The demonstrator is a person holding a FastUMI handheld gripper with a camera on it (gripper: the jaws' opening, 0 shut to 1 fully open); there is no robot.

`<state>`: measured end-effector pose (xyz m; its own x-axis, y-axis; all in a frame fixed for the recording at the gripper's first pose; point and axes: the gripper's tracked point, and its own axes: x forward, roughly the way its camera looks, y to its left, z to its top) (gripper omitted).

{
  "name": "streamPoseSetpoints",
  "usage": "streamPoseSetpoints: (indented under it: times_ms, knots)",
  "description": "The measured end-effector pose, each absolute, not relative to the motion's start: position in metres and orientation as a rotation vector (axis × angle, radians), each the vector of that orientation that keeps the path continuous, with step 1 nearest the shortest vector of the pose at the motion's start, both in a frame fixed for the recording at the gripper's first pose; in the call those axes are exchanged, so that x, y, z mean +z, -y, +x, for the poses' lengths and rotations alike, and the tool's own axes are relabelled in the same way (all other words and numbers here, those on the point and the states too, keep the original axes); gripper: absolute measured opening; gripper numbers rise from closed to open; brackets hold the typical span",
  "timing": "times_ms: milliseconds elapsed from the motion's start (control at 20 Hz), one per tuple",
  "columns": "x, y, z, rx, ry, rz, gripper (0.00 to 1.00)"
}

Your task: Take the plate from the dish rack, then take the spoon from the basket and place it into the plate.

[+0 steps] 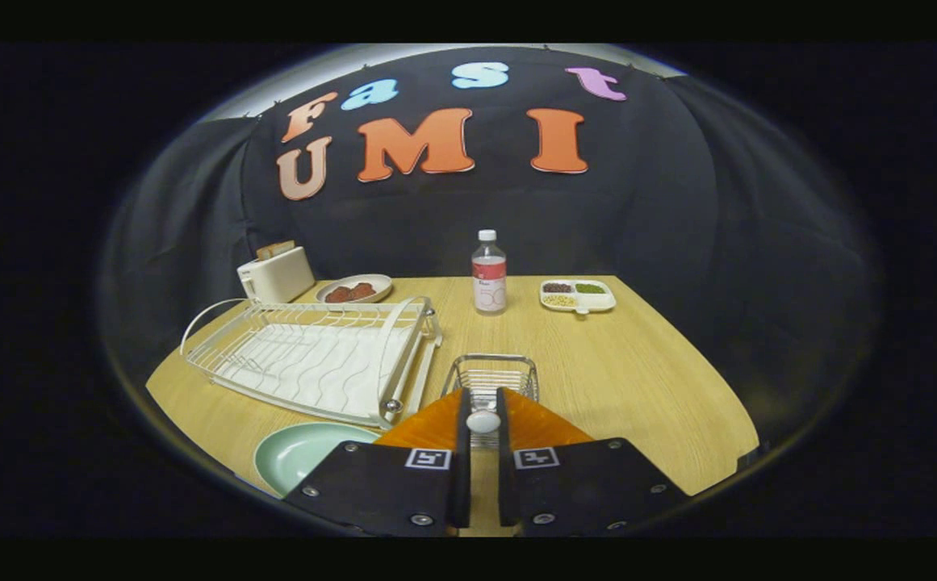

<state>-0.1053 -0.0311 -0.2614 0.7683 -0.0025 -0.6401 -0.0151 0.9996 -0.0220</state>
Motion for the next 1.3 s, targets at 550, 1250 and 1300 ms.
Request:
streamPoseSetpoints:
  times_ms: [550, 1250, 1300]
  knots:
    - [-0.160, 0.026, -0.094, 0.058, -0.605, -0.045, 0.14]
    - [-0.168, -0.077, -0.116, 0.327, -0.623, 0.015, 0.14]
    - [-0.177, -0.086, -0.117, 0.350, -0.638, 0.016, 0.14]
